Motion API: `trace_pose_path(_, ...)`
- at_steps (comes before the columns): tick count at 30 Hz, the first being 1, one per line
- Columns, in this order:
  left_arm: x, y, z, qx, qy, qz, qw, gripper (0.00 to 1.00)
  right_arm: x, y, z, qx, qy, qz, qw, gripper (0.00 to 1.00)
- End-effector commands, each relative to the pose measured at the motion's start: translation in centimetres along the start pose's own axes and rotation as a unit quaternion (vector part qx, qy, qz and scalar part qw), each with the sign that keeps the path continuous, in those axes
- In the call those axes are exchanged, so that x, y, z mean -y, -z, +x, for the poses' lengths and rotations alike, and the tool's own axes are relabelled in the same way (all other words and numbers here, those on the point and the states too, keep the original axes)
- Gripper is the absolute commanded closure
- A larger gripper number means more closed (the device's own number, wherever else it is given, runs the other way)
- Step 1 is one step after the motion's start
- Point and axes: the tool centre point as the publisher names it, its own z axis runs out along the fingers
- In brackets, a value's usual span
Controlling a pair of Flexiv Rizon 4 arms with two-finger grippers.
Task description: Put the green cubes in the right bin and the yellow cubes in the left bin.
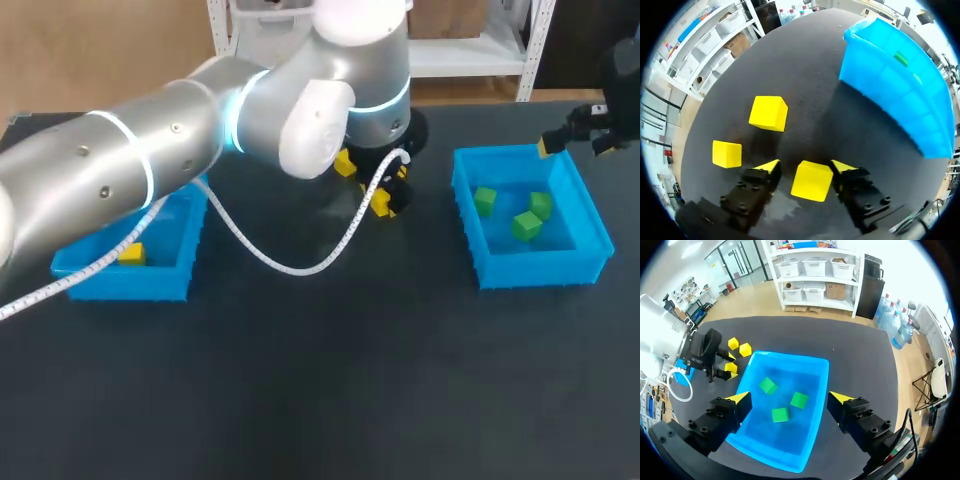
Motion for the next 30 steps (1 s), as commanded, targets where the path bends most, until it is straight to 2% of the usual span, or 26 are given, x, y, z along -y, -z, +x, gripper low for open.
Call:
trace_pose_path(1, -0.5, 0.3, 0.5, -0.005, 0.008, -0.001, 1.000, 1.00, -0.1, 0.1, 0.1, 0.002, 0.000, 0.002, 1.000, 0.00)
trace_pose_path(4, -1.4, 1.0, 1.2, -0.001, 0.012, -0.016, 1.000, 1.00, -0.1, 0.1, 0.1, 0.002, 0.000, 0.002, 1.000, 0.00)
trace_pose_path(8, -3.5, 2.9, 2.3, 0.016, 0.041, -0.026, 0.999, 1.00, -0.1, 0.1, 0.1, 0.002, 0.000, 0.002, 1.000, 0.00)
trace_pose_path(14, -7.4, 8.2, 5.4, 0.066, 0.070, -0.041, 0.994, 1.00, -0.1, 0.1, 0.1, 0.002, 0.000, 0.002, 1.000, 0.00)
trace_pose_path(16, -9.3, 10.1, 6.9, 0.084, 0.089, -0.053, 0.991, 1.00, -0.1, 0.1, 0.1, 0.002, 0.000, 0.002, 1.000, 0.00)
trace_pose_path(21, -14.0, 14.8, 12.0, 0.108, 0.154, -0.083, 0.979, 1.00, -0.1, 0.1, 0.1, 0.002, 0.000, 0.002, 1.000, 0.00)
trace_pose_path(23, -16.3, 16.2, 14.9, 0.113, 0.190, -0.094, 0.971, 1.00, -0.1, 0.1, 0.1, 0.002, 0.000, 0.002, 1.000, 0.00)
trace_pose_path(24, -16.7, 16.5, 15.7, 0.113, 0.198, -0.097, 0.969, 1.00, -0.1, 0.1, 0.1, 0.002, 0.000, 0.002, 1.000, 0.00)
trace_pose_path(26, -18.2, 17.6, 18.7, 0.110, 0.229, -0.106, 0.961, 1.00, -0.1, 0.1, 0.1, 0.002, 0.000, 0.002, 1.000, 0.00)
trace_pose_path(30, -19.1, 18.6, 22.6, 0.101, 0.259, -0.112, 0.954, 1.00, -0.1, 0.1, 0.1, 0.002, 0.000, 0.002, 1.000, 0.00)
